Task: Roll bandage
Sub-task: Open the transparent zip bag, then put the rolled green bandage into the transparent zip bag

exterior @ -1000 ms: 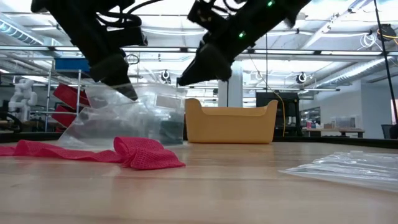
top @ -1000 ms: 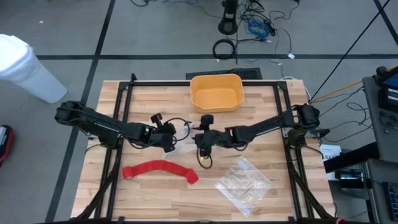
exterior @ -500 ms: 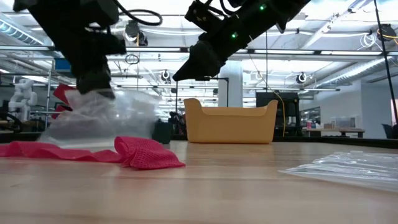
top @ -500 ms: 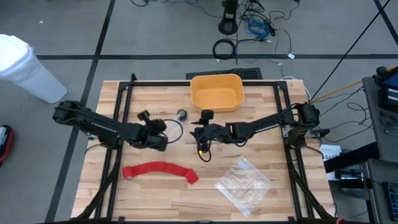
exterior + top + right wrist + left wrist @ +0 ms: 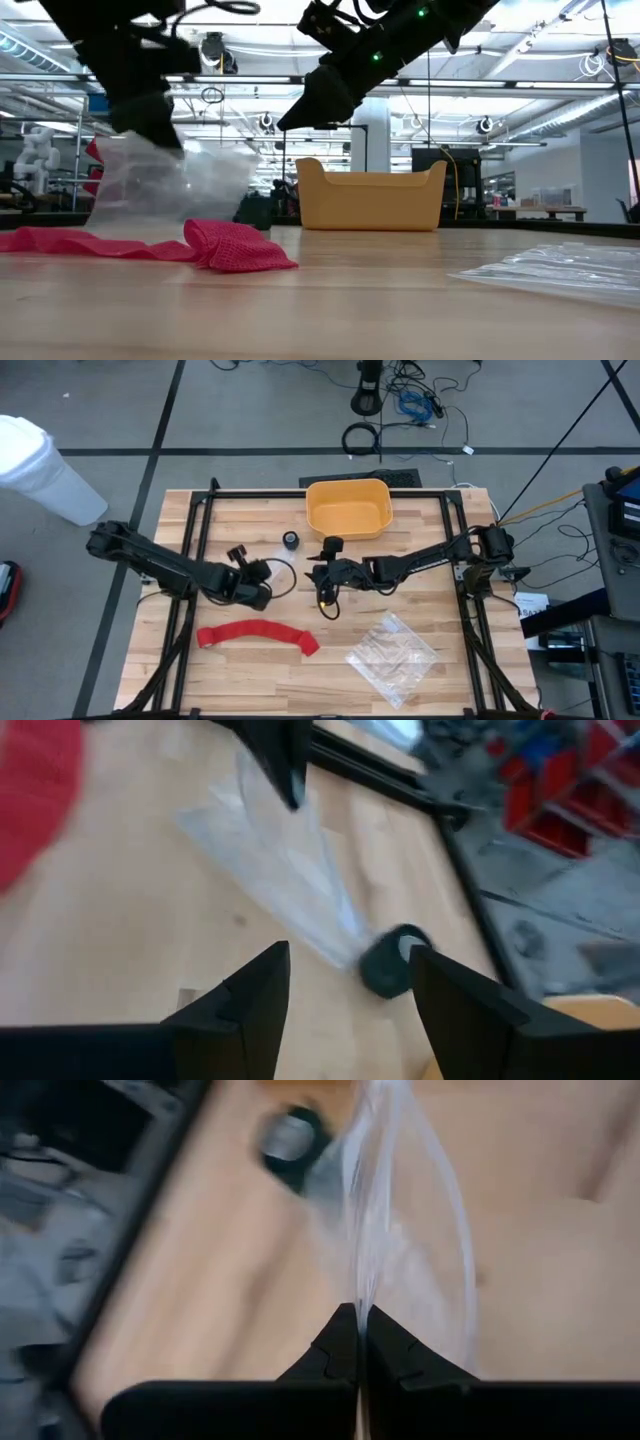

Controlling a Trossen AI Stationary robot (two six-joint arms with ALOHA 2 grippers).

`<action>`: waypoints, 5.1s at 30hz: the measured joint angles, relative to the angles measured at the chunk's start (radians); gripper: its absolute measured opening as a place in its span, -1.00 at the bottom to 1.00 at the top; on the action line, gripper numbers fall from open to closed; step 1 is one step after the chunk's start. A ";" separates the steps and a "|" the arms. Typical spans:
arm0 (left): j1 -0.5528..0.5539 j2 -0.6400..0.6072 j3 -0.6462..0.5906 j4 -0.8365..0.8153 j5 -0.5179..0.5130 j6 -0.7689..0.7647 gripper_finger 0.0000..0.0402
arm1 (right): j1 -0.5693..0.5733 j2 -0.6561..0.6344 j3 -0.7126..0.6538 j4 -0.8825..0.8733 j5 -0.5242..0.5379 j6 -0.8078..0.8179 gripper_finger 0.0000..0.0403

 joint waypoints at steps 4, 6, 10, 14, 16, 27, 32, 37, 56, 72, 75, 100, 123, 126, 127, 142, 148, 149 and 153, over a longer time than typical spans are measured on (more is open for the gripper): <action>-0.016 0.060 -0.036 0.134 0.076 0.000 -1.00 | -0.004 0.001 0.000 -0.005 -0.186 0.031 -0.04; -0.015 0.080 -0.045 0.190 0.112 0.000 -1.00 | -0.003 0.015 0.001 0.026 -0.314 0.051 -0.04; -0.008 0.090 -0.046 0.272 0.147 0.001 -1.00 | 0.005 0.065 0.001 0.057 -0.353 0.010 -0.04; 0.010 0.090 -0.046 0.319 0.184 -0.001 -1.00 | 0.015 0.121 0.001 0.118 -0.350 -0.098 -0.04; 0.019 0.090 -0.046 0.339 0.208 0.000 -1.00 | 0.020 0.151 0.001 0.176 -0.350 -0.150 -0.04; 0.034 0.090 -0.046 0.491 0.297 0.026 -1.00 | 0.013 0.208 0.001 0.193 -0.341 -0.264 -0.25; 0.034 0.090 -0.046 0.642 0.420 0.098 -1.00 | 0.025 0.211 0.001 0.180 -0.219 -0.286 -0.36; 0.033 0.090 -0.048 0.653 0.423 0.120 -1.00 | 0.046 0.211 0.001 0.124 -0.207 -0.275 -0.61; 0.022 0.074 -0.034 0.411 0.021 -0.023 -1.00 | 0.074 0.217 0.001 0.115 -0.247 -0.151 -0.96; -0.015 0.036 0.069 -0.079 -0.002 -0.156 -1.00 | 0.067 0.205 0.000 0.359 -0.117 -0.241 -0.32; -0.016 0.036 0.089 -0.123 -0.004 -0.166 -1.00 | 0.041 0.202 0.001 0.378 -0.044 -0.266 -0.21; -0.059 0.193 0.090 -0.112 -0.019 -0.322 -1.00 | -0.229 0.416 0.487 -0.393 -0.218 -0.290 -0.04; -0.066 0.193 0.038 -0.112 0.006 -0.375 -1.00 | -0.304 0.419 0.606 -0.549 -0.271 -0.286 -0.13; -0.066 0.192 0.038 -0.112 0.006 -0.373 -1.00 | -0.323 0.425 0.605 -0.555 -0.285 -0.287 -0.15; -0.066 0.193 0.038 -0.112 0.006 -0.370 -1.00 | -0.328 0.425 0.605 -0.559 -0.300 -0.286 -0.15; -0.066 0.150 0.057 -0.101 0.030 -0.340 -1.00 | -0.334 0.453 0.606 -0.514 -0.375 -0.330 -0.15; -0.066 0.111 0.057 -0.103 0.030 -0.317 -1.00 | -0.342 0.454 0.606 -0.524 -0.375 -0.336 -0.16; -0.066 0.104 0.057 -0.103 0.031 -0.315 -1.00 | -0.342 0.454 0.606 -0.534 -0.375 -0.335 -0.17; -0.068 0.088 0.057 -0.104 0.043 -0.315 -1.00 | -0.337 0.453 0.608 -0.564 -0.328 -0.317 -0.22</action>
